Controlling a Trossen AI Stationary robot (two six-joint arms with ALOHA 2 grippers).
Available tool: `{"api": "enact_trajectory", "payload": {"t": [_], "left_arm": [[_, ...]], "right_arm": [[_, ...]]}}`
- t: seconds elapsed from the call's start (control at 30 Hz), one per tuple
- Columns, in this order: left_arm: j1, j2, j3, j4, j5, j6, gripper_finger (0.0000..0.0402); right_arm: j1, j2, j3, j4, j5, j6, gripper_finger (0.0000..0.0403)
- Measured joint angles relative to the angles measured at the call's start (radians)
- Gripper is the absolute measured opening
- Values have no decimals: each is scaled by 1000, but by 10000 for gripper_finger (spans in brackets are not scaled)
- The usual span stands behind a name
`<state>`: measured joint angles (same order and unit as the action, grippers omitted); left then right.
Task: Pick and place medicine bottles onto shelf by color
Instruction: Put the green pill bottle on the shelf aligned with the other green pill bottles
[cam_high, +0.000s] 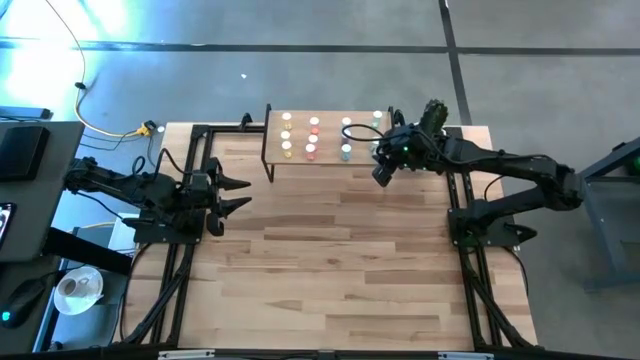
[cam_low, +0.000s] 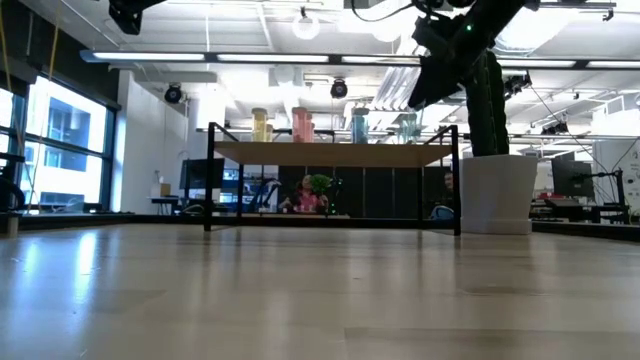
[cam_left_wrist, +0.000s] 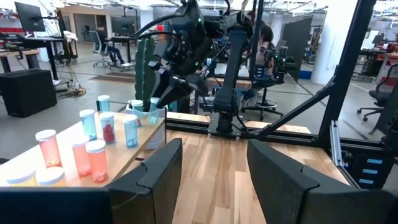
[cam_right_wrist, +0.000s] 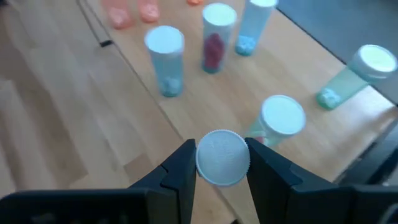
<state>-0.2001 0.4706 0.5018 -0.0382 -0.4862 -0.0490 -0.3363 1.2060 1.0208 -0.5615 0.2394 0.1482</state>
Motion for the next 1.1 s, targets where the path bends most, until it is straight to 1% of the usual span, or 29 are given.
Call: {"api": "enact_trajectory", "payload": {"t": [0.2,0.77,0.93,1.1], "left_arm": [[0,0,0,0,0,0,172],[0,0,0,-3,0,0,172],[0,0,0,-3,0,0,172],[0,0,0,-3,1,0,172]], "right_arm": [[0,0,-7,7,49,-26,109],[-64,0,-7,27,49,-25,109],[-58,0,-7,26,32,-22,109],[-33,0,-7,44,-56,-22,109]]}}
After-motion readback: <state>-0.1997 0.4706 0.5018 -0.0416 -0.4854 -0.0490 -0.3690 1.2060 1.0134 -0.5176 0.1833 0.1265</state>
